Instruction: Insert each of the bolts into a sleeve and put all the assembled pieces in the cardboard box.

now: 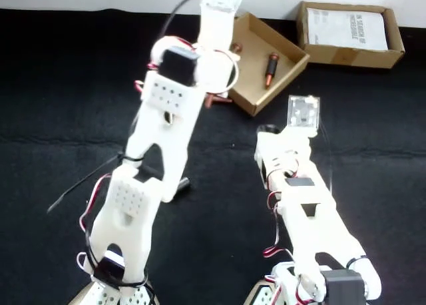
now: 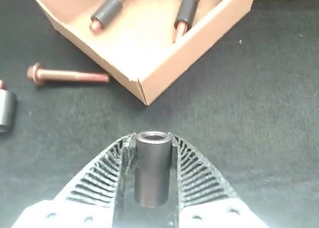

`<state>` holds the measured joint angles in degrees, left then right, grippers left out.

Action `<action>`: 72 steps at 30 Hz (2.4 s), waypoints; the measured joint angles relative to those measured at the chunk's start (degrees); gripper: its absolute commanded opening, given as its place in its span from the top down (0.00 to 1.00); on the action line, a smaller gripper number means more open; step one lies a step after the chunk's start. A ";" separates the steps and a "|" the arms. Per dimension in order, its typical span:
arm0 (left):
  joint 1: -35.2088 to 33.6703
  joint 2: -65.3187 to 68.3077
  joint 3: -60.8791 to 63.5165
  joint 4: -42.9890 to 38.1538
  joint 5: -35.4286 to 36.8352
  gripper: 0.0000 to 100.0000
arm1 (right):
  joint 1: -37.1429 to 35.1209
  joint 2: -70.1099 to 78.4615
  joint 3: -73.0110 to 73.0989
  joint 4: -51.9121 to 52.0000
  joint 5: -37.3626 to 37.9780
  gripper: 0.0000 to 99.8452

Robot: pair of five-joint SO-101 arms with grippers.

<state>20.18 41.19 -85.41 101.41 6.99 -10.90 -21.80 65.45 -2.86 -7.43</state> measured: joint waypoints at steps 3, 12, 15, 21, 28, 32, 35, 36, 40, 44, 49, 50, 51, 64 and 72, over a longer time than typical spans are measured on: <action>0.18 -4.48 0.00 0.09 -1.23 0.99 | -0.35 -2.81 0.00 -0.09 -0.35 0.99; 0.26 -27.43 25.67 0.09 -4.22 0.99 | -0.35 -11.16 0.09 -0.09 -0.35 0.99; 1.76 -38.07 38.15 0.09 -4.48 0.99 | -0.35 -14.86 0.09 -0.09 -0.35 0.99; 2.37 -52.92 52.04 0.09 -4.48 0.99 | -0.88 -23.65 0.09 5.36 -0.35 0.99; 2.55 -60.66 61.98 0.09 -4.48 0.99 | -5.54 -39.12 0.09 22.59 -0.35 0.99; 3.25 -65.41 71.47 0.09 -4.48 0.99 | -7.74 -49.05 0.09 32.26 -0.35 0.99; 5.98 -69.54 79.65 0.09 -4.48 0.99 | -8.09 -54.86 0.09 38.95 -0.35 0.99; 6.95 -70.77 82.37 0.09 -4.48 0.99 | -8.09 -56.35 0.09 40.79 -0.35 0.99; 10.46 -75.43 93.01 -6.24 -4.48 0.99 | -8.18 -62.07 1.93 46.33 -0.35 0.99; 10.20 -80.70 104.09 -20.75 -4.48 0.99 | -8.18 -67.69 7.47 47.56 -0.35 0.99; 10.46 -89.14 120.44 -44.04 -4.48 0.99 | -8.18 -75.87 14.77 47.56 -0.35 0.99; 10.46 -90.90 123.69 -48.70 -4.48 0.99 | -8.18 -77.19 15.91 47.56 -0.35 0.99; 10.46 -92.66 126.68 -53.19 -4.48 0.99 | -8.18 -78.51 17.05 47.56 -0.35 0.99; 11.87 -99.69 149.63 -93.80 -4.48 0.99 | -8.18 -81.85 27.43 35.60 -0.35 0.99; 11.87 -99.69 152.70 -102.59 7.91 0.99 | -8.18 -81.76 30.42 21.19 -0.35 0.99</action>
<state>32.04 -58.51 67.30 -1.19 14.90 -19.08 -103.56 95.87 18.33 -7.78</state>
